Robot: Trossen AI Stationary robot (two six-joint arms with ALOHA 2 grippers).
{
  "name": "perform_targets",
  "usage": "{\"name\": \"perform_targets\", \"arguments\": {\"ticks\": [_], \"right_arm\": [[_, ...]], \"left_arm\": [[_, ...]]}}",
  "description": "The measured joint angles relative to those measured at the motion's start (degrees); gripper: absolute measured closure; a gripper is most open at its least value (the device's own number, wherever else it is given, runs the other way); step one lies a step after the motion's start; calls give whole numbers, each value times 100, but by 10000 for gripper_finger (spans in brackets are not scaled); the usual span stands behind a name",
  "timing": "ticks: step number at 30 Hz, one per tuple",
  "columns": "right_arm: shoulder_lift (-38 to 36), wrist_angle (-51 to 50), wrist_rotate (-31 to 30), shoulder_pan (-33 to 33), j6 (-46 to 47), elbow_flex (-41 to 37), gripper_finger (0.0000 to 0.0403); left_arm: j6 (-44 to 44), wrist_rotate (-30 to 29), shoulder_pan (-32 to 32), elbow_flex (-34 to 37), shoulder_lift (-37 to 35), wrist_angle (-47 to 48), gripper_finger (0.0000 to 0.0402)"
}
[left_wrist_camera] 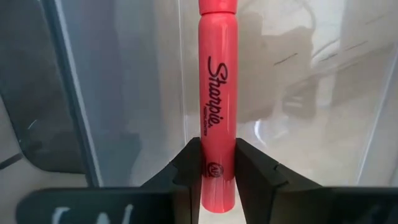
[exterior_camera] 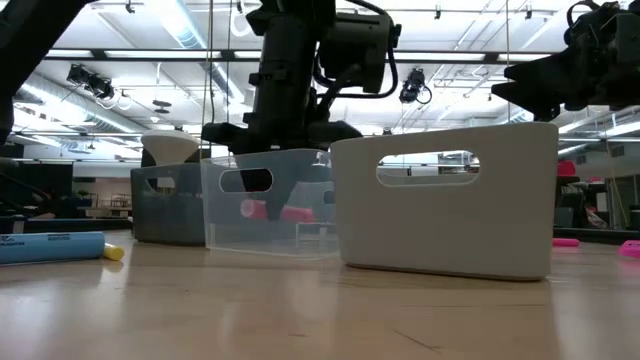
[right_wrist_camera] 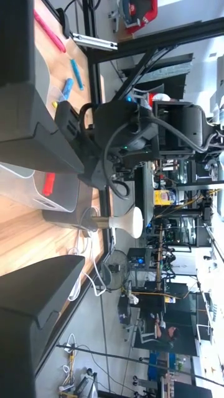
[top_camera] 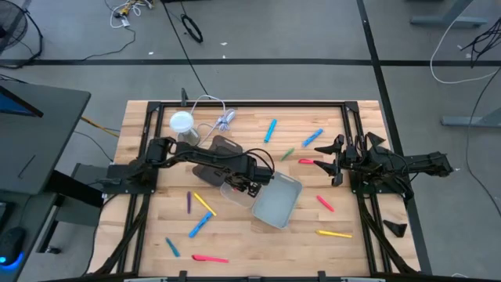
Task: Pick & Place Markers
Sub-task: Put the red highlighter into the transparent bin, then put the bottom blue highlighter into the transparent bin
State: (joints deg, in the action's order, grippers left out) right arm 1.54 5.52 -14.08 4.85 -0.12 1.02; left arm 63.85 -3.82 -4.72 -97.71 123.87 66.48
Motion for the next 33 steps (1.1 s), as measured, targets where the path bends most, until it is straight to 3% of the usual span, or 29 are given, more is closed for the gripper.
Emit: {"name": "perform_targets", "arguments": {"ticks": [13, 26, 33], "right_arm": [[0, 0, 2, 1, 0, 0, 174], [0, 0, 1, 0, 0, -1, 174], [0, 0, -1, 0, 0, -2, 174]], "left_arm": [[-1, 152, -3, -2, -2, -33, 291], [-143, 152, 17, -2, -11, -90, 208], [-158, 241, 17, -2, -67, -135, 201]]}}
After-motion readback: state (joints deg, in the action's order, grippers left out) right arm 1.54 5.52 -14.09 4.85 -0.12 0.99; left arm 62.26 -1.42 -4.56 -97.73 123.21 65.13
